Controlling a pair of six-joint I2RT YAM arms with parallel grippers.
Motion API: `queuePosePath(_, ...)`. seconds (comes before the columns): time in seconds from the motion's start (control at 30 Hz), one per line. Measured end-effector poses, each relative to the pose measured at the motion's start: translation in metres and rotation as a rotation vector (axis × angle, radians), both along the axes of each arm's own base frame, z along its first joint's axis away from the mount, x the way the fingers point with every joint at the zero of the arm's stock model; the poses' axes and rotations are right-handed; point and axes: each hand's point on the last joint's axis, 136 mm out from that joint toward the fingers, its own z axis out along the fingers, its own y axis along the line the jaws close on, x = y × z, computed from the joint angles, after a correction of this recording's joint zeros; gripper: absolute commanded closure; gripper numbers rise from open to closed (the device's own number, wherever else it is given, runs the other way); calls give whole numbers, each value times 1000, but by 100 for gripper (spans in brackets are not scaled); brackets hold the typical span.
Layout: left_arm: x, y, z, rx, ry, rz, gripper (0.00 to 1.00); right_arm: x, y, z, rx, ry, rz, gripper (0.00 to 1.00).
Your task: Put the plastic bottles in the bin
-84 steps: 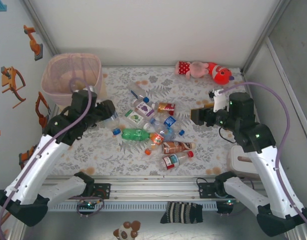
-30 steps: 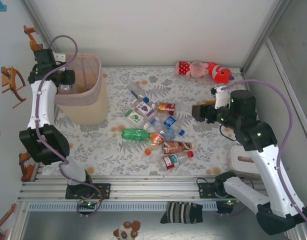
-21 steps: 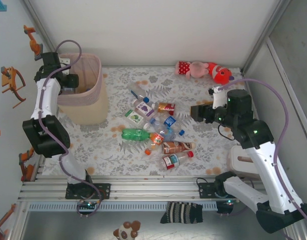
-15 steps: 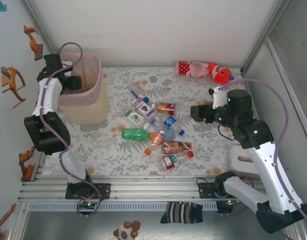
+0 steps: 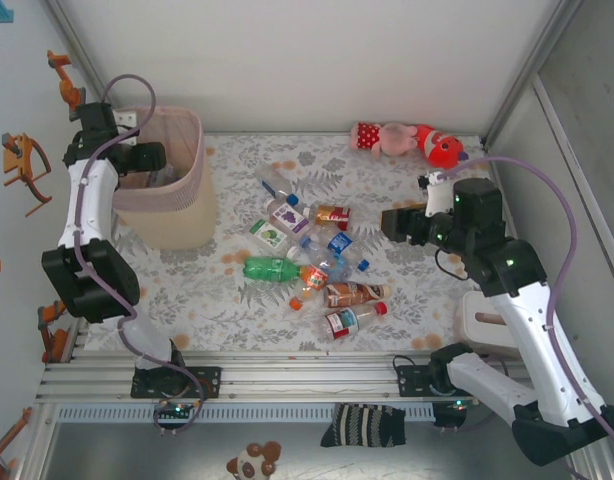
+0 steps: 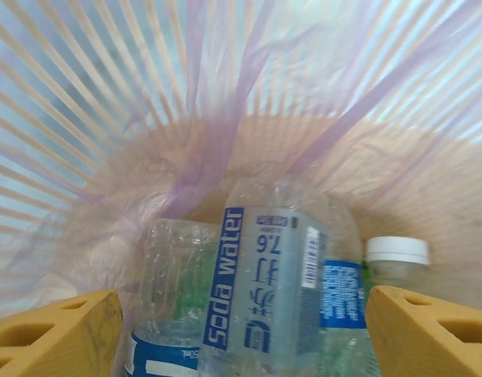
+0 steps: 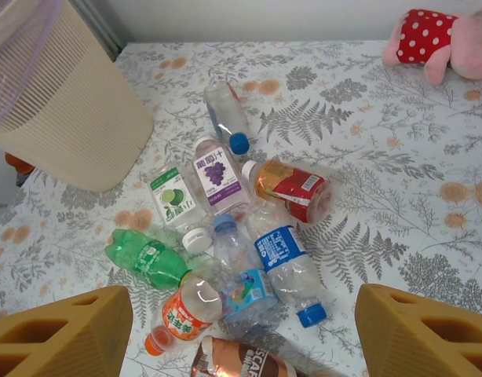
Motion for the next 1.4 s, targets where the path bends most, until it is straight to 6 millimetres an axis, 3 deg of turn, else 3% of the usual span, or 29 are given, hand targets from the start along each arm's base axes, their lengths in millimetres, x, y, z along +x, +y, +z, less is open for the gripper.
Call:
queuePosePath(0.27,-24,-27,64,-95,-142,-58,21,2,-2,-15,6,63,-39,26)
queuePosePath(0.4,-41,-60,88,-123,-188,-135,21,0,-4,-21,12,82,-53,26)
queuePosePath(0.53,-65,-104,102,-155,-204,-244,24,-3,-6,-26,16,96,-64,26)
queuePosePath(0.8,-119,-171,114,-215,-213,-401,26,-10,-10,-24,31,93,-80,27)
queuePosePath(0.97,-156,-223,102,-237,-180,-522,27,-11,-12,-31,30,109,-93,27)
queuePosePath(1.07,-175,-256,84,-240,-138,-592,27,-11,-12,-34,33,120,-101,28)
queuePosePath(1.23,-203,-304,35,-204,-17,-685,27,-11,-12,-34,38,124,-105,28)
queuePosePath(1.4,-224,-338,-15,-146,105,-726,27,-11,-12,-34,41,127,-108,28)
